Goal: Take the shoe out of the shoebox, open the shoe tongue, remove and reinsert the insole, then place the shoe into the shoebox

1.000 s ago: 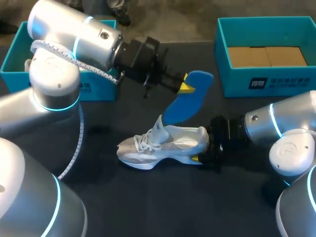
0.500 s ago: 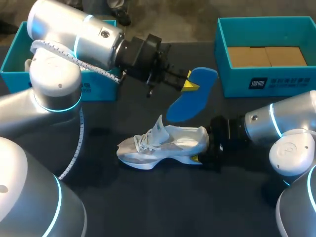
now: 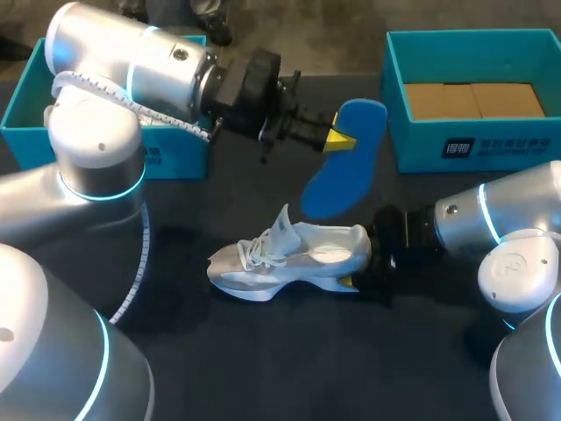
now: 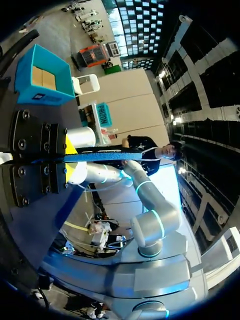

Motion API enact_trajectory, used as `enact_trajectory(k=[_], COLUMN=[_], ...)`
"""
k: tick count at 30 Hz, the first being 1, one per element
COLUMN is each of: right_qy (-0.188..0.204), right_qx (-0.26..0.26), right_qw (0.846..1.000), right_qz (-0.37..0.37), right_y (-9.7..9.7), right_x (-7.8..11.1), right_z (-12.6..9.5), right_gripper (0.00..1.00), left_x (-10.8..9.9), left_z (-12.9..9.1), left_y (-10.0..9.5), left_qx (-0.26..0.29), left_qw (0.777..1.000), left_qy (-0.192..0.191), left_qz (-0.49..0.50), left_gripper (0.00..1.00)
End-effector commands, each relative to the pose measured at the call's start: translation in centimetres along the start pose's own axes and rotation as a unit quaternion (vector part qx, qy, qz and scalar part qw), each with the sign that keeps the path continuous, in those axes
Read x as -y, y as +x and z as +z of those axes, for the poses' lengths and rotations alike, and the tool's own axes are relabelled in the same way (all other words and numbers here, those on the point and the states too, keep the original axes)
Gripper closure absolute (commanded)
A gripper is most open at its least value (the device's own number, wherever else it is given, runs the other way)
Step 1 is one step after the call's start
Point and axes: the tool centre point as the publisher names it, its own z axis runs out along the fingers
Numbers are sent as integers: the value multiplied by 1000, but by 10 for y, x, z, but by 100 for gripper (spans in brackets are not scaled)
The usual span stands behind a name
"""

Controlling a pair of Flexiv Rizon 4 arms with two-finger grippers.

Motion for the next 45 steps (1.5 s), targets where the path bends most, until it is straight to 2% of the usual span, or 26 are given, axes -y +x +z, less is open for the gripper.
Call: enact_trajectory(k=[1, 8, 12, 26, 31, 45], right_qy=[2, 2, 2, 2, 2, 2], right_qx=[1, 1, 1, 1, 1, 1], right_qw=[1000, 1000, 1000, 1000, 1000, 1000], right_qz=[0, 0, 0, 0, 0, 0], right_y=[-2, -2, -2, -2, -2, -2], right_x=[1, 1, 1, 1, 1, 1], right_z=[3, 3, 3, 3, 3, 3], right_gripper=[100, 100, 100, 100, 100, 100], left_x=[15, 42, 56, 80, 94, 137], left_z=[-3, -10, -13, -18, -20, -14], left_y=[7, 16, 21, 44, 53, 70], left_qx=[3, 13, 24, 12, 10, 20], left_qw=[1000, 988, 978, 941, 923, 933], left_qy=[1, 98, 127, 116, 132, 143], left_qz=[-24, -121, -164, -317, -361, -331], left_gripper=[100, 100, 100, 100, 100, 100])
